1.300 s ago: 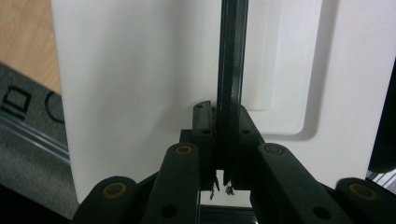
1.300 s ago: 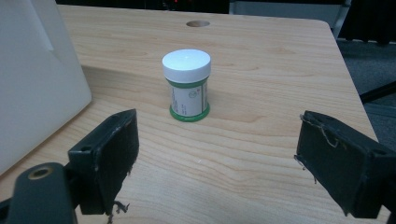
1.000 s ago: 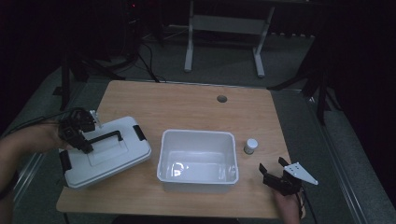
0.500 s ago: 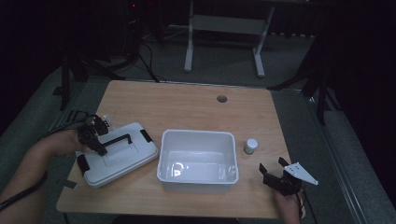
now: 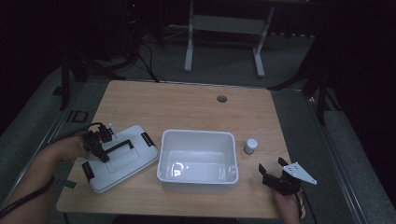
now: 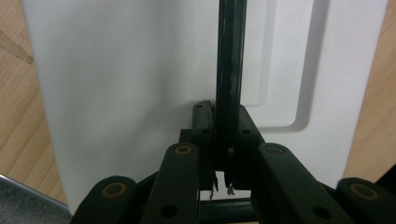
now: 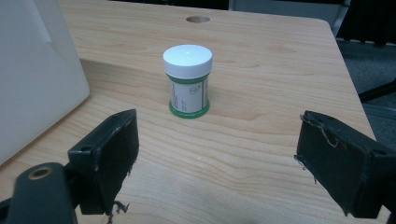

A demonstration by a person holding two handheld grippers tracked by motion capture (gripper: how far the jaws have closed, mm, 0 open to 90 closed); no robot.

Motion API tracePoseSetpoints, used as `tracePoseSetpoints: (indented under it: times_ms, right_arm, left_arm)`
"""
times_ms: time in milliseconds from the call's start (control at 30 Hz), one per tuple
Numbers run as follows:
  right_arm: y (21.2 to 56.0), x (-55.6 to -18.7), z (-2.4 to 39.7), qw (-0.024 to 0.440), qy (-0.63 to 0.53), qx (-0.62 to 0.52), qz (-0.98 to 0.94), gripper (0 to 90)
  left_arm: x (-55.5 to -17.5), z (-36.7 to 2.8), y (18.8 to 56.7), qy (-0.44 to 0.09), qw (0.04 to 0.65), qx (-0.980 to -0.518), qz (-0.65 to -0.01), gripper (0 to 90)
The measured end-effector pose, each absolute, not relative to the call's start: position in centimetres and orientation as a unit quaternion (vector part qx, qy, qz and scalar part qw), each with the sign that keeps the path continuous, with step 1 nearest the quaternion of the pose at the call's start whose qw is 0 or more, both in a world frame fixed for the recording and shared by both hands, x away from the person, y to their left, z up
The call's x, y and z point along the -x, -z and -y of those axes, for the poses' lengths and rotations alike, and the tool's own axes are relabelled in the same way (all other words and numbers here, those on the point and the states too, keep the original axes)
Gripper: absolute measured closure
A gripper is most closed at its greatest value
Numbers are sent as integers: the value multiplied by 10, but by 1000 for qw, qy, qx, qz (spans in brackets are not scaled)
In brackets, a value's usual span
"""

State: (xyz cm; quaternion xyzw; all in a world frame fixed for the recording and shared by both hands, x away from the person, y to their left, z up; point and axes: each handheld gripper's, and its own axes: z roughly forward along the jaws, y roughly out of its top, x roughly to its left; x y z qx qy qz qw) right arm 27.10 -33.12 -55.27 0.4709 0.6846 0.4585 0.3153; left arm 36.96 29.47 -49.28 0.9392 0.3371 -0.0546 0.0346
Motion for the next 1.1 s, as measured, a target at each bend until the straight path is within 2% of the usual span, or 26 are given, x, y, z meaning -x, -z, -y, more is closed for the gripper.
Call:
tracePoseSetpoints:
  times_ms: [267, 300, 400, 433, 500, 533, 667, 1100]
  right_arm:
    - [553, -272, 331, 310, -456, -473, -687, 126]
    - [553, -272, 331, 309, -456, -473, -688, 125]
    - [553, -274, 331, 304, -449, -474, -694, 124]
    - [553, -274, 331, 304, -449, -474, -694, 124]
    - [552, -276, 331, 291, -443, -475, -703, 118]
    - [551, -277, 332, 285, -441, -474, -707, 118]
    - [550, -278, 337, 256, -429, -476, -723, 117]
    - [547, -296, 349, 176, -341, -464, -799, 114]
  left_arm:
    - [-369, -300, 493, 55, 54, -938, -338, 823]
    - [-369, -300, 492, 56, 57, -937, -340, 788]
    - [-370, -302, 491, 70, 65, -928, -359, 602]
    - [-371, -304, 491, 63, 62, -928, -362, 602]
    - [-369, -305, 492, 37, 55, -929, -364, 438]
    - [-368, -306, 491, 37, 60, -928, -365, 391]
    - [-368, -309, 488, 33, 69, -927, -367, 306]
    - [-363, -308, 483, 33, 53, -931, -358, 293]
